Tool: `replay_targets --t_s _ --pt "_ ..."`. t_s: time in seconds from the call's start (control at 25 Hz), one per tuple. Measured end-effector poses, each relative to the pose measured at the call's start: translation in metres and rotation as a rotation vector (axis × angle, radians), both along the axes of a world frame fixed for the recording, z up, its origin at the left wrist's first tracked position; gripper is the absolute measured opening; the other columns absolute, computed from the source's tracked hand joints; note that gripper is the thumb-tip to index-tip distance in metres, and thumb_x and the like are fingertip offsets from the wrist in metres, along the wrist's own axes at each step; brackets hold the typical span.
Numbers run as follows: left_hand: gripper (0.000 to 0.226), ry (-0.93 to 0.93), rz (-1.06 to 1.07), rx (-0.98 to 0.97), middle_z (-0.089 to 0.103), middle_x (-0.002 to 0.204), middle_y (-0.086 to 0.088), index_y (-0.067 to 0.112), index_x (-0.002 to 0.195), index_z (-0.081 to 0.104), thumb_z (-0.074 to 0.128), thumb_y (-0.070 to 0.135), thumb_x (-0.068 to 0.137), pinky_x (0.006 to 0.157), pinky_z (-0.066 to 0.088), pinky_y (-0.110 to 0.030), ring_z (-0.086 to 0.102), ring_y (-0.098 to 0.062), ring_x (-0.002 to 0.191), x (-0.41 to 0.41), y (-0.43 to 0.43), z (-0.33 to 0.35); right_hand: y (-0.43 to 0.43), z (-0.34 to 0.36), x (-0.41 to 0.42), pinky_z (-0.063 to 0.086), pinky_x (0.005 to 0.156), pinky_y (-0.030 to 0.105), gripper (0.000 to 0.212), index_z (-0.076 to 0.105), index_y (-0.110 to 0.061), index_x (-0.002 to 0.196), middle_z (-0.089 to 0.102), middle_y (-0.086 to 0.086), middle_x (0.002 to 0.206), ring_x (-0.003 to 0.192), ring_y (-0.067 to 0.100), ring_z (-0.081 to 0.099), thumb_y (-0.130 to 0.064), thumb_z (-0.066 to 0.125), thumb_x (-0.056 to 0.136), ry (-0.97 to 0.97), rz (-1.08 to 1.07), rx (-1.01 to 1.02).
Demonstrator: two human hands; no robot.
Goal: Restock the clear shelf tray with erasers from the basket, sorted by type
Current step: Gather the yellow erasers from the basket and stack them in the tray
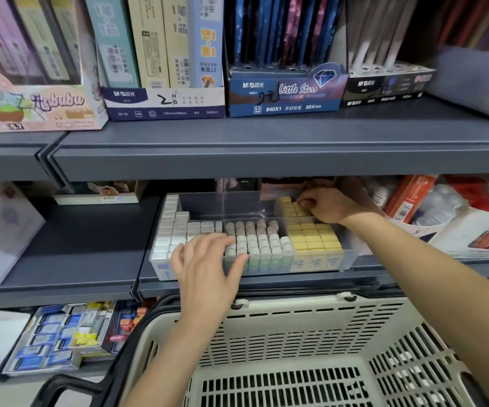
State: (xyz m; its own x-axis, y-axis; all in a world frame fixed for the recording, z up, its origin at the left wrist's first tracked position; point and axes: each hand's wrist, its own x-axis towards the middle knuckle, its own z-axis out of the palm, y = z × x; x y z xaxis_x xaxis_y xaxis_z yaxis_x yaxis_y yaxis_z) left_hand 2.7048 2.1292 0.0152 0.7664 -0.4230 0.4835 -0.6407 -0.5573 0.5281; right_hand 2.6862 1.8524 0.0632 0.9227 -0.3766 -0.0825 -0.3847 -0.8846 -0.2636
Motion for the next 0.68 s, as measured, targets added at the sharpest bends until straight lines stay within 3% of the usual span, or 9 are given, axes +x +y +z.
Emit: replay_targets --t_s 0.2,0.36,0.48,0.68 --pt "0.027 -0.019 0.003 0.001 0.061 0.113 0.010 0.023 0.104 0.067 0.065 0.040 0.083 0.106 0.012 -0.033 0.050 -0.013 0.112 -0.001 -0.001 -0.001 0.006 -0.007 0.005 0.036 0.086 0.024 0.028 0.064 -0.012 0.107 0.060 0.011 0.120 0.109 0.027 0.054 -0.014 0.038 0.096 0.025 -0.009 0.024" --pt "0.026 -0.029 0.001 -0.012 0.061 0.112 0.011 0.024 0.103 0.066 0.064 0.041 0.083 0.106 0.018 -0.036 0.050 -0.011 0.111 -0.002 0.000 -0.003 0.010 -0.005 0.001 0.047 0.091 0.037 0.026 0.060 -0.021 0.112 0.063 0.007 0.118 0.107 0.028 0.057 -0.027 0.042 0.095 -0.047 -0.055 -0.065" --pt "0.026 -0.007 0.002 -0.016 0.061 0.113 0.012 0.024 0.102 0.066 0.064 0.041 0.083 0.107 0.019 -0.037 0.049 -0.011 0.112 -0.003 -0.001 0.000 0.016 -0.002 -0.002 0.048 0.090 0.038 0.024 0.062 -0.022 0.107 0.064 0.007 0.116 0.104 0.027 0.058 -0.025 0.042 0.094 -0.066 -0.067 -0.038" --pt "0.031 0.049 -0.001 -0.077 0.055 0.121 0.010 0.025 0.109 0.063 0.064 0.040 0.082 0.111 0.016 -0.040 0.044 -0.013 0.121 -0.002 0.013 0.010 0.036 0.013 -0.025 0.047 0.092 0.038 0.033 0.055 -0.024 0.124 0.059 0.006 0.124 0.110 0.028 0.056 -0.031 0.049 0.093 -0.151 -0.109 0.004"
